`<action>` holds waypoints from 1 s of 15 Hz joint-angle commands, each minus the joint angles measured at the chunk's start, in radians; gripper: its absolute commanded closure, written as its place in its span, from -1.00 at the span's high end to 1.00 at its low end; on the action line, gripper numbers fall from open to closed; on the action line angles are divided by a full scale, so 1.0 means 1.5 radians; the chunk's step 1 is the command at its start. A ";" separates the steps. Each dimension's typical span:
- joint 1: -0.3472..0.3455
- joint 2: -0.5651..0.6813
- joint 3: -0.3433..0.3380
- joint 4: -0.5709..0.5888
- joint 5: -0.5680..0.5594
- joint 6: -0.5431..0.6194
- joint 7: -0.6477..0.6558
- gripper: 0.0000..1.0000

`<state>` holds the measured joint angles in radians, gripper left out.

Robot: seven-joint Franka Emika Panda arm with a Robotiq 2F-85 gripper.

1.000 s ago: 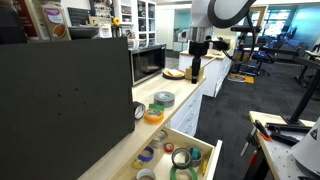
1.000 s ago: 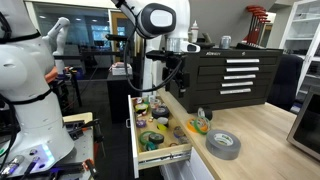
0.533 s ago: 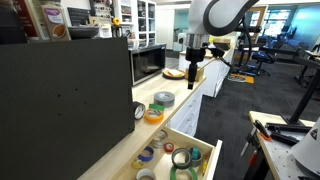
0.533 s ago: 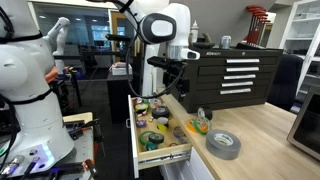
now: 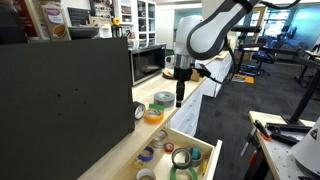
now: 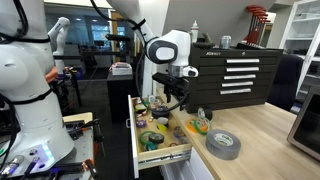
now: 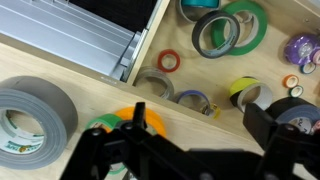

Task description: Remove the green tape from the top of the counter and place it in the open drawer

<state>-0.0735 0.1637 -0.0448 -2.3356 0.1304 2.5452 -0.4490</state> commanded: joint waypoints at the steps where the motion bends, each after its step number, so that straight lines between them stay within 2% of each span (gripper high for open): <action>1: -0.021 0.063 0.027 0.066 0.023 0.003 -0.055 1.00; 9: -0.057 0.171 0.047 0.205 -0.005 -0.012 -0.093 1.00; 15: -0.081 0.236 0.053 0.277 -0.018 -0.019 -0.110 1.00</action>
<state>-0.1594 0.4699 0.0096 -1.9859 0.1244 2.5427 -0.5925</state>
